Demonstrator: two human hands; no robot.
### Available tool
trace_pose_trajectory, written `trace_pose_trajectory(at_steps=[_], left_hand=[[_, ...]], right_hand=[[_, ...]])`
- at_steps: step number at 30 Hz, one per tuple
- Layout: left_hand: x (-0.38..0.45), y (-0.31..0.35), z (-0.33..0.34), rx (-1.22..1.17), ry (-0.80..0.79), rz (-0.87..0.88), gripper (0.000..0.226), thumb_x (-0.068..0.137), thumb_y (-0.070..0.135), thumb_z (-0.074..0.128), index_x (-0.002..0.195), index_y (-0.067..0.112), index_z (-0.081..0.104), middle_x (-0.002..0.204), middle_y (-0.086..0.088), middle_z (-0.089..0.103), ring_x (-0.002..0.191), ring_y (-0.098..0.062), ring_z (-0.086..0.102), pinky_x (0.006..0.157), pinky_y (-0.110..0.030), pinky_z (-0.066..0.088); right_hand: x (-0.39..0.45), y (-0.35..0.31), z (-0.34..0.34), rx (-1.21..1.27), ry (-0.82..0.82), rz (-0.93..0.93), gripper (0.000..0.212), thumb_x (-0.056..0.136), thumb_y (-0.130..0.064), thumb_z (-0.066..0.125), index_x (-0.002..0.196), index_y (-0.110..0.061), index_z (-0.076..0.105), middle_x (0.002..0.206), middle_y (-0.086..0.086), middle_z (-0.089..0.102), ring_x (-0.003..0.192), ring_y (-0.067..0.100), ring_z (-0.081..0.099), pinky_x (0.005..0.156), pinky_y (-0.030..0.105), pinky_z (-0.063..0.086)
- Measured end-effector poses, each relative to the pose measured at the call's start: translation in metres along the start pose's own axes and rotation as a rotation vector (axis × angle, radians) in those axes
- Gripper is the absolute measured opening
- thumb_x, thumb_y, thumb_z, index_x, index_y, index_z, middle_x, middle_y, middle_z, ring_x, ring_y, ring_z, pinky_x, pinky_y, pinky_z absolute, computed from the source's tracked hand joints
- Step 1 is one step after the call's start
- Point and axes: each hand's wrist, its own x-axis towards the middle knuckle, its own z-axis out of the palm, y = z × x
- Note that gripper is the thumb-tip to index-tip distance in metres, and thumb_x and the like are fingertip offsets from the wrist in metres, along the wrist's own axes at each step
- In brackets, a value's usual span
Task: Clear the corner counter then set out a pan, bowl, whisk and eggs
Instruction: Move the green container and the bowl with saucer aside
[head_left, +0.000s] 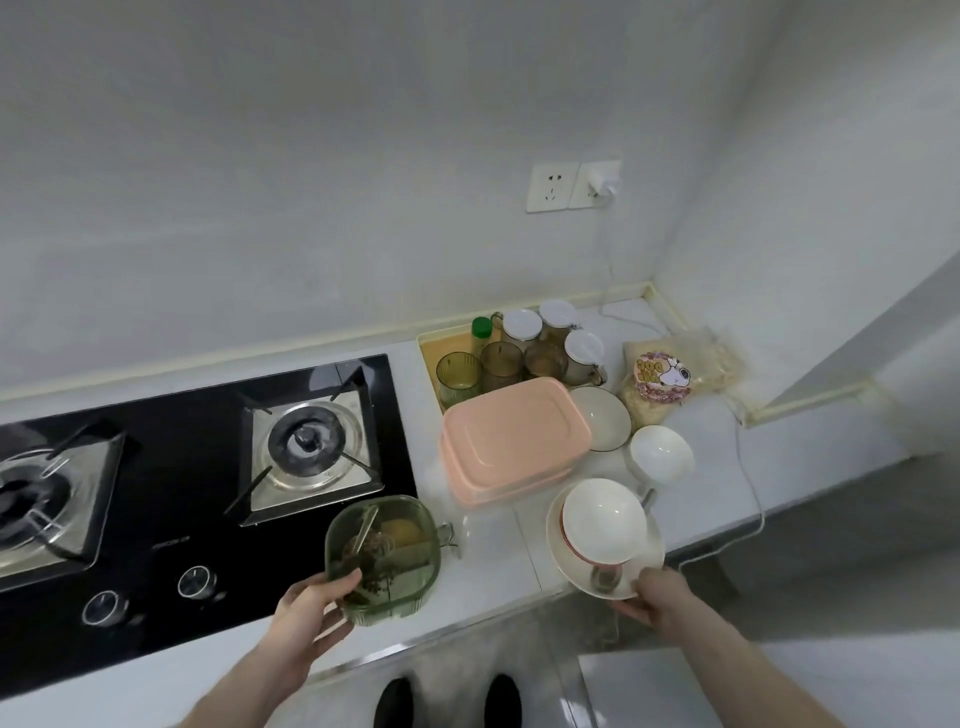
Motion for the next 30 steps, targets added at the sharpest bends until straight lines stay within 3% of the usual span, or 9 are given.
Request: trace_pose_trajectory(at_steps=[2,8,12,15,17,22,24,27,30], left_hand=[[-0.001,-0.005,0.007,-0.019,0.009,-0.012,0.073,0.068,0.029,0.092,0.131,0.012,0.059,0.118,-0.01,0.074,0.111,-0.028,0.069,0.082,-0.038,0.061],[-0.003,-0.02,0.026,-0.055,0.03,0.0,0.074,0.064,0.033,0.092,0.129,0.012,0.062,0.117,-0.009,0.075,0.11,-0.027,0.07,0.089,-0.039,0.059],[-0.003,-0.028,0.039,-0.081,0.049,0.006,0.066,0.071,0.028,0.09,0.128,0.01,0.062,0.116,-0.01,0.075,0.11,-0.028,0.07,0.089,-0.04,0.059],[-0.003,-0.035,0.047,-0.095,0.068,0.002,0.065,0.072,0.029,0.09,0.128,0.01,0.061,0.115,-0.011,0.076,0.111,-0.029,0.07,0.084,-0.041,0.061],[-0.003,-0.039,0.052,-0.104,0.064,0.004,0.066,0.073,0.028,0.089,0.129,0.01,0.059,0.114,-0.011,0.076,0.11,-0.03,0.07,0.084,-0.042,0.061],[-0.004,-0.049,0.059,-0.116,0.041,0.021,0.069,0.072,0.028,0.09,0.131,0.009,0.059,0.114,-0.011,0.076,0.11,-0.031,0.071,0.091,-0.044,0.06],[-0.006,-0.053,0.061,-0.127,0.015,0.016,0.079,0.065,0.03,0.093,0.132,0.009,0.056,0.115,-0.012,0.076,0.108,-0.03,0.073,0.09,-0.044,0.061],[-0.012,-0.057,0.069,-0.129,-0.007,0.025,0.074,0.072,0.024,0.09,0.134,0.007,0.054,0.114,-0.012,0.076,0.105,-0.029,0.074,0.088,-0.043,0.061],[-0.021,-0.06,0.083,-0.101,0.013,0.034,0.068,0.072,0.022,0.09,0.13,0.007,0.056,0.109,-0.011,0.077,0.106,-0.032,0.073,0.09,-0.042,0.059]], right_hand=[[0.005,-0.006,-0.001,-0.001,-0.021,0.004,0.041,0.091,0.015,0.054,0.13,0.002,0.053,0.124,0.026,0.063,0.108,0.044,0.064,0.052,0.048,0.061],[0.009,-0.022,-0.003,0.014,-0.083,-0.006,0.035,0.091,0.016,0.052,0.121,-0.004,0.051,0.117,0.02,0.06,0.092,0.036,0.062,0.05,0.044,0.061],[0.02,-0.027,-0.004,0.001,-0.148,0.018,0.033,0.091,0.016,0.054,0.118,-0.003,0.051,0.102,0.017,0.064,0.086,0.033,0.062,0.086,0.053,0.059],[0.024,-0.029,-0.007,-0.01,-0.179,0.03,0.04,0.087,0.019,0.057,0.121,-0.003,0.052,0.097,0.016,0.062,0.089,0.035,0.062,0.094,0.055,0.055],[0.024,-0.03,-0.008,-0.016,-0.18,0.029,0.043,0.085,0.02,0.059,0.121,-0.003,0.052,0.103,0.016,0.062,0.094,0.035,0.061,0.088,0.053,0.059],[0.019,-0.034,-0.01,-0.05,-0.144,0.017,0.034,0.09,0.02,0.052,0.118,0.0,0.051,0.117,0.018,0.057,0.094,0.036,0.06,0.047,0.037,0.061],[0.023,-0.036,-0.012,-0.044,-0.135,0.009,0.033,0.091,0.019,0.051,0.118,0.001,0.051,0.118,0.018,0.056,0.085,0.035,0.062,0.048,0.037,0.061],[0.038,-0.035,-0.012,-0.034,-0.11,0.001,0.043,0.091,0.019,0.054,0.132,0.006,0.051,0.131,0.021,0.058,0.11,0.042,0.062,0.059,0.041,0.064],[0.048,-0.033,-0.011,-0.018,-0.085,-0.008,0.049,0.089,0.019,0.057,0.135,0.004,0.052,0.135,0.023,0.058,0.12,0.044,0.058,0.046,0.038,0.06]])
